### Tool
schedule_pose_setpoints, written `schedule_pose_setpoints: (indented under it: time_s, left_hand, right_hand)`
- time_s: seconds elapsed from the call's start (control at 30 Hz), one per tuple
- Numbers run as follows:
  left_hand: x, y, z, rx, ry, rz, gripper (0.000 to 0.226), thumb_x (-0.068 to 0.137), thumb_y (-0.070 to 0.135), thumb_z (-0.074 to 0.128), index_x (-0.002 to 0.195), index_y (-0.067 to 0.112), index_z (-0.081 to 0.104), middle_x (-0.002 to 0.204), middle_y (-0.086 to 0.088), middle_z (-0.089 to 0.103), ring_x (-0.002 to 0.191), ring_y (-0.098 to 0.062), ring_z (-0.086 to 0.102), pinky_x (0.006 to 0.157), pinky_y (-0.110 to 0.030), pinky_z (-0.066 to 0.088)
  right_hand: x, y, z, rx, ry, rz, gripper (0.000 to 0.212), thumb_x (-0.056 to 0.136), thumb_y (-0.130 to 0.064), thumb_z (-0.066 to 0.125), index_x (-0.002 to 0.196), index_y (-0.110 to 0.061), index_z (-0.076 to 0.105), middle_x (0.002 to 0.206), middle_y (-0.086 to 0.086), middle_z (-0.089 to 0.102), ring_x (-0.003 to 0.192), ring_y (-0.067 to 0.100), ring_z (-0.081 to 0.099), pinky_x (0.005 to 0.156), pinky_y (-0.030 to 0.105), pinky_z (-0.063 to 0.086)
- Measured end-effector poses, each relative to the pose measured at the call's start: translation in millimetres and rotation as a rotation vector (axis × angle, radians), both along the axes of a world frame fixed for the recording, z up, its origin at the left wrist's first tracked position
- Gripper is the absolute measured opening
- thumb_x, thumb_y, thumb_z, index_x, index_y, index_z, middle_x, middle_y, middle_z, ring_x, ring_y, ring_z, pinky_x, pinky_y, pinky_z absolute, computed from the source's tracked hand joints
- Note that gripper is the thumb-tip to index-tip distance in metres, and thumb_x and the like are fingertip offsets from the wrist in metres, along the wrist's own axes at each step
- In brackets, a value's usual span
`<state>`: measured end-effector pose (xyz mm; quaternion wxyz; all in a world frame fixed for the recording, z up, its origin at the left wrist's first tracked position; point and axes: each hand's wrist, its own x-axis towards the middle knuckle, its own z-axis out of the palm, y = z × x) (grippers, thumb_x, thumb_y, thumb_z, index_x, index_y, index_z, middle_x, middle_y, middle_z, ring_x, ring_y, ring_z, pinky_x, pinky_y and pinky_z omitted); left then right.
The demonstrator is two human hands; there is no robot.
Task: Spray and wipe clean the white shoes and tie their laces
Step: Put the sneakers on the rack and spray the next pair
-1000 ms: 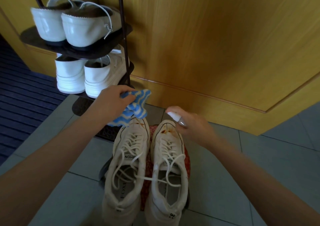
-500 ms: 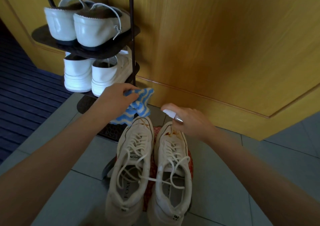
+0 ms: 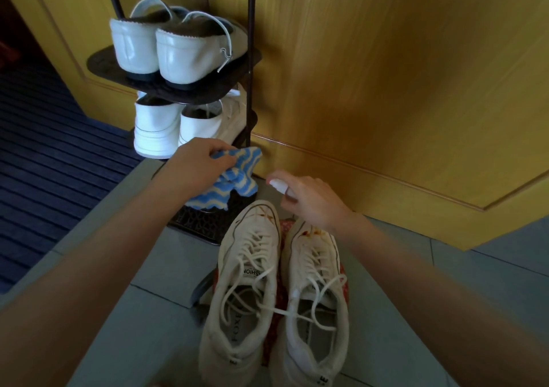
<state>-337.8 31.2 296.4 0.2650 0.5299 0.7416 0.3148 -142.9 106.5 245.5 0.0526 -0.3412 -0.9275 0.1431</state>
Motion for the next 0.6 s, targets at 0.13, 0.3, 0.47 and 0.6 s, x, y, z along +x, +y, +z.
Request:
schedule_pose_setpoints:
  time_s: [0.13, 0.3, 0.47, 0.6]
  left_hand:
    - [-0.3, 0.5, -1.1, 0.013, -0.011, 0.008, 0.025, 0.092, 0.024, 0.054, 0.115, 0.019, 0.064, 0.097, -0.002, 0.061, 0.085, -0.012, 0.055, 0.06, -0.015, 0.038]
    - [-6.2, -1.0, -2.8, 0.032, -0.006, 0.069, 0.026, 0.093, 0.023, 0.053, 0.116, 0.018, 0.064, 0.1, -0.004, 0.062, 0.091, -0.015, 0.056, 0.072, -0.026, 0.039]
    - [-9.8, -3.1, -6.5, -0.02, -0.004, 0.054, 0.026, 0.093, 0.024, 0.053, 0.116, 0.017, 0.064, 0.1, -0.005, 0.062, 0.09, -0.016, 0.056, 0.073, -0.027, 0.038]
    - [-22.1, -5.6, -9.7, -0.084, -0.003, 0.072, 0.025, 0.093, 0.022, 0.054, 0.114, 0.014, 0.065, 0.105, -0.012, 0.065, 0.093, -0.021, 0.058, 0.075, -0.03, 0.041]
  right_hand:
    - [-5.8, -3.0, 1.0, -0.012, 0.018, 0.068, 0.048, 0.089, -0.011, 0.051, 0.131, -0.032, 0.04, 0.069, 0.01, 0.059, 0.057, 0.027, 0.053, 0.048, 0.037, 0.035]
    - [-17.1, -6.9, 5.3, 0.0, -0.062, 0.164, 0.044, 0.089, -0.014, 0.056, 0.13, -0.026, 0.045, 0.09, 0.002, 0.068, 0.065, 0.016, 0.053, 0.057, 0.033, 0.04]
    - [-16.0, -1.4, 4.1, -0.051, 0.05, 0.083, 0.042, 0.087, -0.009, 0.054, 0.124, -0.027, 0.046, 0.07, 0.003, 0.058, 0.053, 0.016, 0.048, 0.051, 0.04, 0.035]
    - [-17.9, -3.0, 7.3, -0.103, 0.065, 0.107, 0.046, 0.088, -0.009, 0.053, 0.126, -0.032, 0.043, 0.077, 0.005, 0.062, 0.054, 0.013, 0.049, 0.049, 0.031, 0.036]
